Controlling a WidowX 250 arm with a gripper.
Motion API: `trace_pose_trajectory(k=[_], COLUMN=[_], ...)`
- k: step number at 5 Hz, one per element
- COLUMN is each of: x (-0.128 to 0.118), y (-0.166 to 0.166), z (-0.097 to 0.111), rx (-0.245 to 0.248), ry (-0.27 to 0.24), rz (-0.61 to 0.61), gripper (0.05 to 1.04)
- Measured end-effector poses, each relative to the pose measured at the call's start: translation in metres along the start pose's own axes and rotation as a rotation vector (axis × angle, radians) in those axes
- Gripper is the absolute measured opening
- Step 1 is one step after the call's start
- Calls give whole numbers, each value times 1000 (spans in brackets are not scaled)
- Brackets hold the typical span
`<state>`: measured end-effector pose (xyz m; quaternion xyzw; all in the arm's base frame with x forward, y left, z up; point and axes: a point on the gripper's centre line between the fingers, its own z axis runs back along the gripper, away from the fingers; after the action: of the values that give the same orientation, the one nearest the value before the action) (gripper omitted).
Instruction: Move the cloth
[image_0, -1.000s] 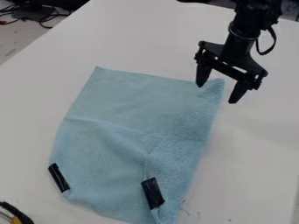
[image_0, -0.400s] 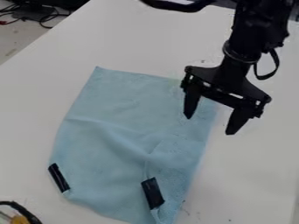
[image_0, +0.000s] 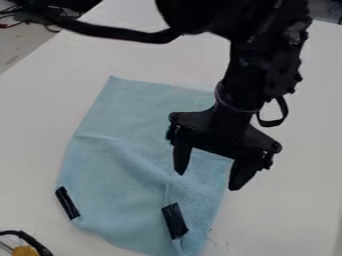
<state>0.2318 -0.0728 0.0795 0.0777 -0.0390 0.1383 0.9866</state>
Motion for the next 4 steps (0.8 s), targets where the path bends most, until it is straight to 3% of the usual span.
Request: trace_pose_trajectory(k=[2, 4], x=[-10, -22], y=[18, 30], z=[-31, -48], rx=[-47, -75], ry=[-9, 35], rz=[34, 41], gripper=[999, 999])
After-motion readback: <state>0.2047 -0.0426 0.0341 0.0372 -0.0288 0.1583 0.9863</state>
